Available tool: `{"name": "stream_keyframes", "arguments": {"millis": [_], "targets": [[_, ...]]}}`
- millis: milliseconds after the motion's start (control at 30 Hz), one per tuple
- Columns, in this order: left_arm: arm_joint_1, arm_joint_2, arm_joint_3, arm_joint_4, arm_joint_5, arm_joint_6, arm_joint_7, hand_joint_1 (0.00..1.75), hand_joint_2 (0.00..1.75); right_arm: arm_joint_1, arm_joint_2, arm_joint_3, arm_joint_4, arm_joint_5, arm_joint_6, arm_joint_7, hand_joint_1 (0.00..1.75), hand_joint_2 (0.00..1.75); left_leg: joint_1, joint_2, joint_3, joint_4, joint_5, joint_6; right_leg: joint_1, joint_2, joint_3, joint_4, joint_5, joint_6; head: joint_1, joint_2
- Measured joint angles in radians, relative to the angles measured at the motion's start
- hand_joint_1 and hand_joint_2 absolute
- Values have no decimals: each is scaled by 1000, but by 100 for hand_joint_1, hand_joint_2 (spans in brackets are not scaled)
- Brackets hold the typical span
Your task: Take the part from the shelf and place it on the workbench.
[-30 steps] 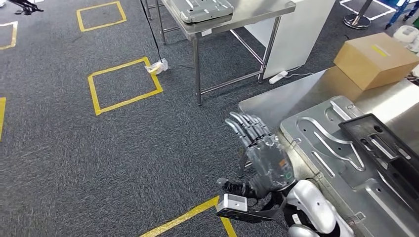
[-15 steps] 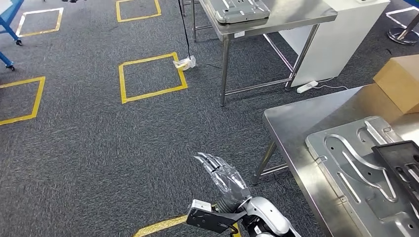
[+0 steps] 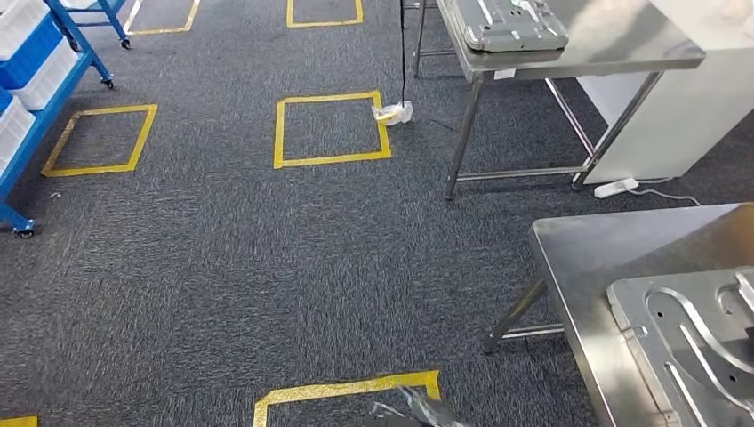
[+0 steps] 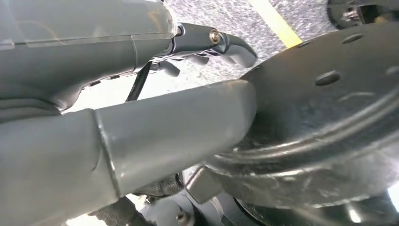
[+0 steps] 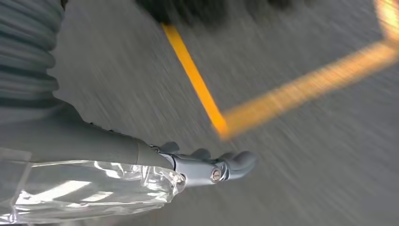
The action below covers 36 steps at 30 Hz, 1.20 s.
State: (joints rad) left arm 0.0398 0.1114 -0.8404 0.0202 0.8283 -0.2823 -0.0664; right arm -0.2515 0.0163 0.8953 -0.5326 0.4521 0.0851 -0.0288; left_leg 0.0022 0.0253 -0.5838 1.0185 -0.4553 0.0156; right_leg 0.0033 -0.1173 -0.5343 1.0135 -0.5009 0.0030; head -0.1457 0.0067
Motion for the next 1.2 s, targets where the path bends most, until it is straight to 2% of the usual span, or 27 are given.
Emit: {"name": "stream_keyframes", "arguments": {"millis": [33,100,133,167,200,233,267,300,333,400,433,467,533,600,667,733,767,800,833,867,933,967,1033,1067,1100,1167,1200], "targets": [[3,0,0,0,-1,0,2,0,0,26,-3,-22,43,-37,-2,16,0,175,1,-10,2,-2,0,6,-2,5,5,2,-5,7,0,0],[6,-1,2,0,-2,0,7,0,0,78,-14,-68,114,-105,-9,39,0,175,4,-28,8,-8,2,18,-8,51,-8,44,-40,18,1,0],[7,-1,3,0,-2,0,9,0,0,102,-22,-91,145,-133,-13,46,0,175,5,-35,9,-10,3,23,-10,83,-32,95,-71,21,1,0],[7,-1,4,0,-2,1,10,0,0,124,-29,-117,170,-159,-17,47,0,175,4,-43,8,-9,3,26,-10,103,-65,161,-106,21,1,0],[7,-1,5,0,-2,3,11,0,0,142,-35,-143,191,-184,-20,47,0,175,2,-51,8,-8,2,29,-9,111,-99,227,-132,21,1,0],[8,-2,6,0,-2,6,11,0,44,156,-39,-169,210,-212,-24,44,0,175,1,-60,7,-7,1,30,-8,115,-124,271,-141,20,1,0],[8,-2,8,0,-2,10,10,0,87,167,-42,-196,227,-242,-28,40,0,175,-1,-70,8,-6,1,31,-8,116,-131,280,-130,18,2,0],[7,-3,11,0,-2,14,9,0,131,176,-43,-224,242,-272,-31,36,0,175,-2,-82,9,-5,0,31,-7,119,-118,250,-101,15,2,0],[6,-4,13,0,-3,18,8,0,175,186,-44,-251,255,-298,-33,32,0,175,-2,-96,11,-3,-1,31,-7,128,-89,187,-60,11,2,0],[4,-7,16,0,-7,20,4,0,175,204,-48,-301,277,-336,-33,20,0,175,-2,-122,9,0,-2,28,-8,178,-30,59,-7,1,2,0],[4,-8,16,0,-10,20,1,0,175,210,-49,-322,286,-349,-31,14,0,175,0,-133,6,1,-1,23,-7,197,-15,22,4,-1,1,0],[5,-9,16,0,-13,20,-2,0,175,214,-50,-341,294,-359,-29,9,0,175,2,-144,3,1,0,18,-6,207,-10,9,2,-3,1,0],[6,-10,17,0,-17,20,-8,0,175,221,-51,-372,304,-375,-26,0,0,175,5,-160,-1,-1,3,7,-6,182,-5,-2,7,-9,1,0],[6,-10,19,0,-20,21,-12,0,175,228,-51,-392,311,-381,-26,-7,0,175,2,-118,-15,30,-19,-2,-10,153,6,-21,14,-19,0,0],[1,-10,21,0,-20,22,-14,0,175,234,-51,-403,317,-377,-33,-8,0,175,0,-57,-63,132,-78,-11,-10,122,14,-30,16,-28,-3,0],[-3,-9,22,0,-20,25,-15,0,175,238,-51,-408,322,-370,-43,-8,0,175,5,-41,-119,248,-126,-20,-8,90,14,-29,13,-29,-4,0],[-3,-9,23,0,-20,27,-16,0,175,238,-51,-409,324,-368,-46,-8,0,175,7,-38,-127,269,-127,-24,-7,75,14,-28,10,-28,-4,0],[-2,-9,23,0,-20,30,-16,0,175,238,-51,-410,325,-367,-48,-8,0,175,9,-34,-115,250,-109,-27,-8,61,15,-27,8,-25,-4,0],[-1,-9,23,0,-20,31,-17,0,175,238,-51,-411,326,-366,-49,-8,0,175,11,-24,-82,195,-78,-29,-9,47,17,-24,4,-22,-4,0],[0,-9,23,0,-20,33,-17,0,175,238,-51,-411,327,-366,-50,-8,0,175,11,1,-42,124,-52,-31,-8,35,20,-20,-1,-17,-4,0],[0,-9,23,0,-22,34,-17,0,175,239,-51,-413,329,-366,-53,-8,0,175,8,39,14,23,-25,-20,-3,15,24,-10,-12,-6,-3,0],[0,-9,23,0,-23,35,-17,0,175,239,-51,-414,330,-366,-54,-9,0,175,4,46,21,8,-26,-11,1,6,26,-7,-16,-1,-2,0],[2,-8,23,0,-23,35,-17,0,175,236,-51,-416,332,-366,-55,-9,0,175,1,22,19,5,-24,7,0,-8,30,-6,-21,8,0,0],[2,-8,24,0,-23,36,-17,0,175,236,-51,-416,332,-366,-56,-10,0,175,1,12,20,2,-21,13,-3,3,30,1,-28,13,0,0],[1,-9,24,0,-23,36,-17,0,175,236,-51,-417,332,-366,-57,-10,0,175,1,2,20,0,-19,20,-7,25,24,20,-44,18,0,0],[-4,-9,24,0,-23,38,-18,0,175,238,-51,-418,333,-367,-58,-12,0,175,1,-19,21,-3,-15,30,-10,84,-21,119,-104,22,1,0],[-6,-9,24,0,-23,39,-18,0,175,239,-51,-418,333,-367,-58,-13,0,175,0,-30,19,-3,-15,32,-9,100,-54,186,-135,22,1,0]]}}
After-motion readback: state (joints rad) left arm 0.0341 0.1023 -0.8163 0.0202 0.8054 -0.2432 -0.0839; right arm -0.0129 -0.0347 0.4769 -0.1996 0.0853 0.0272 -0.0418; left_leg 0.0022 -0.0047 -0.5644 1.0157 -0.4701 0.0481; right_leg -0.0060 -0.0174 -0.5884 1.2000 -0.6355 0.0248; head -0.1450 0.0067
